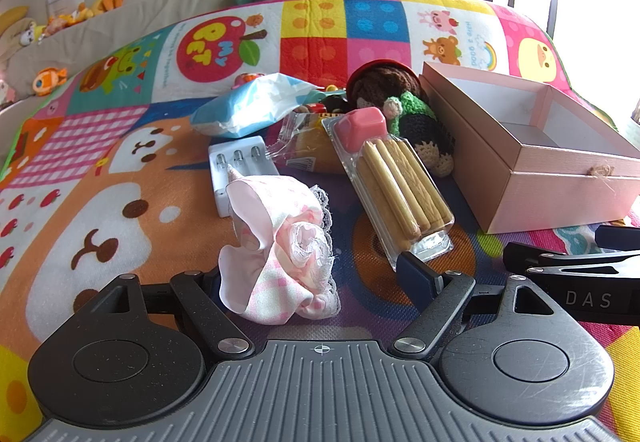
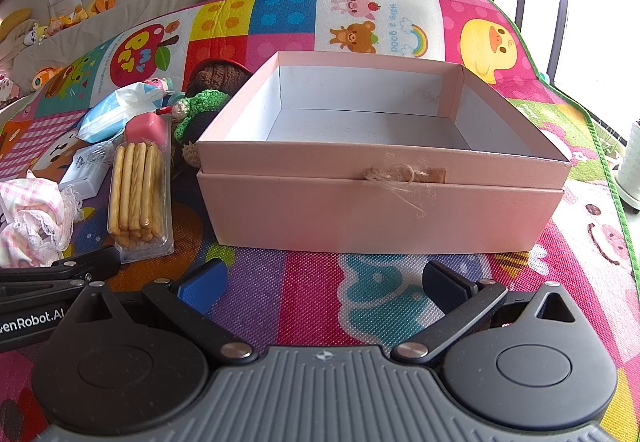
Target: Organize objects
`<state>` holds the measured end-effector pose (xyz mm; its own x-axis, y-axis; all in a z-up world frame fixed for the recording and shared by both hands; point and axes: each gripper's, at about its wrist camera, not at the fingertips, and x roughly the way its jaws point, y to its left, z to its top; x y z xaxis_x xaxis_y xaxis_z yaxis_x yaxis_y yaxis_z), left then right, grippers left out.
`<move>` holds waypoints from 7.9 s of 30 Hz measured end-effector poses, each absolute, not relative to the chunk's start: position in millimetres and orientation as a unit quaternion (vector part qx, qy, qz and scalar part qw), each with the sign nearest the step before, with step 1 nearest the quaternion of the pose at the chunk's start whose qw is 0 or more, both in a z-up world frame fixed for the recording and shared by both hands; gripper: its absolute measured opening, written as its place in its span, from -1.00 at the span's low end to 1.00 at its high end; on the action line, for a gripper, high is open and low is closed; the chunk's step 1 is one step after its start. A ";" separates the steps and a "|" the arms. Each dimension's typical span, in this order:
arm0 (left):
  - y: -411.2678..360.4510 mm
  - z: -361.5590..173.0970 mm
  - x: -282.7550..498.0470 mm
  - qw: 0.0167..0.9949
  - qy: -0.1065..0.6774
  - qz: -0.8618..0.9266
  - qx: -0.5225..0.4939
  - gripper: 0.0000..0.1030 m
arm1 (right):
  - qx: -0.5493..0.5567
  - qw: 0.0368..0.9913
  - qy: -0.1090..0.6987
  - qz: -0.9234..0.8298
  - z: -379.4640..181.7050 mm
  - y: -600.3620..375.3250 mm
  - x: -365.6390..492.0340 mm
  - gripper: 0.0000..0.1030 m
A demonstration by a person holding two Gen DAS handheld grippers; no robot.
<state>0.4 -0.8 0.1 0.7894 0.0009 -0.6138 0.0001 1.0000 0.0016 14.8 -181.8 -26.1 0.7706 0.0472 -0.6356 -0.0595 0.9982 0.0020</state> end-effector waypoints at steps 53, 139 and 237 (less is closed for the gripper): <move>19.7 37.1 -66.4 0.951 0.297 -0.083 -0.037 0.53 | -0.026 0.929 0.350 0.118 -19.8 -206.4 -1.0 1.00; -127.2 109.5 105.7 0.893 0.332 -0.259 -0.162 -0.06 | 0.055 0.969 0.225 0.092 54.3 -336.1 -113.1 -0.33; 157.0 8.6 -60.0 0.922 0.282 -0.046 -0.260 -0.16 | -0.063 0.919 0.277 0.274 40.0 -103.2 1.0 0.96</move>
<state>-60.0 157.0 8.6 0.8365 -0.2317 -0.4966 -0.0613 0.8610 -0.5049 1.0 -103.2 40.1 0.6953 0.4692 -0.5444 -0.5393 0.8414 0.0364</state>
